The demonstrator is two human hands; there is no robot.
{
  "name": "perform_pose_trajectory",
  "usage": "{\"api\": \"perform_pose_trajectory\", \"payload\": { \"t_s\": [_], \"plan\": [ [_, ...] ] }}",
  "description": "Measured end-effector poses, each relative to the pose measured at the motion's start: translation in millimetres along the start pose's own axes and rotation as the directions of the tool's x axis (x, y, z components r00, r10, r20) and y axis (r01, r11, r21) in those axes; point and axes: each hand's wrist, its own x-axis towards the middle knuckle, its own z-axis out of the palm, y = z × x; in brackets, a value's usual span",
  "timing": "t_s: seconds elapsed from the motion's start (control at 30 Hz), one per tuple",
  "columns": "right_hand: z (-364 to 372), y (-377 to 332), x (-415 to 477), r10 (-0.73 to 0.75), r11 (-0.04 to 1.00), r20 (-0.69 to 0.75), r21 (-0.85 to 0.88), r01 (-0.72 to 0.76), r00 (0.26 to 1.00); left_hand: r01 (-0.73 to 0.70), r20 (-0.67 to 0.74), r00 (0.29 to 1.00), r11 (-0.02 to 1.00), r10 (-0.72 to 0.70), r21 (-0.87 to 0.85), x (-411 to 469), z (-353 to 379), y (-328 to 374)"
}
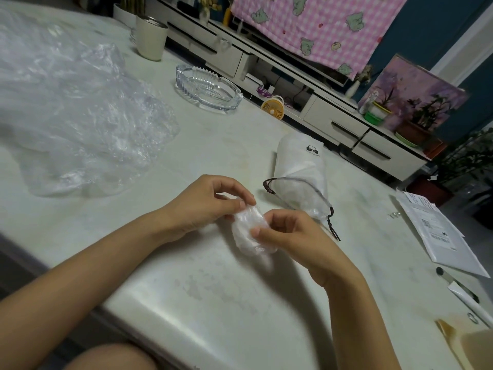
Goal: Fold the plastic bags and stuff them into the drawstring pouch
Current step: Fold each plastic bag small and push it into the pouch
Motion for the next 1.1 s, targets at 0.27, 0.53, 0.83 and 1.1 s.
{"api": "perform_pose_trajectory", "payload": {
  "t_s": [0.27,0.53,0.83,1.1],
  "plan": [
    [16,5,12,-0.107,0.941,-0.148,0.304,0.148,0.983,0.047,-0.064,0.997,0.998,-0.05,-0.043,4,3,-4],
    [21,1,15,-0.123,0.932,-0.21,0.311,0.185,0.97,0.091,0.021,0.996,0.996,-0.091,0.003,3,2,-2],
    [17,-1,12,-0.053,0.924,-0.126,0.37,0.097,0.991,0.037,-0.083,0.996,0.993,-0.028,0.109,4,6,-8],
    [1,-3,10,0.011,0.95,-0.44,0.286,0.129,0.898,0.083,0.02,0.996,0.992,-0.085,0.091,16,21,0]
  ]
}}
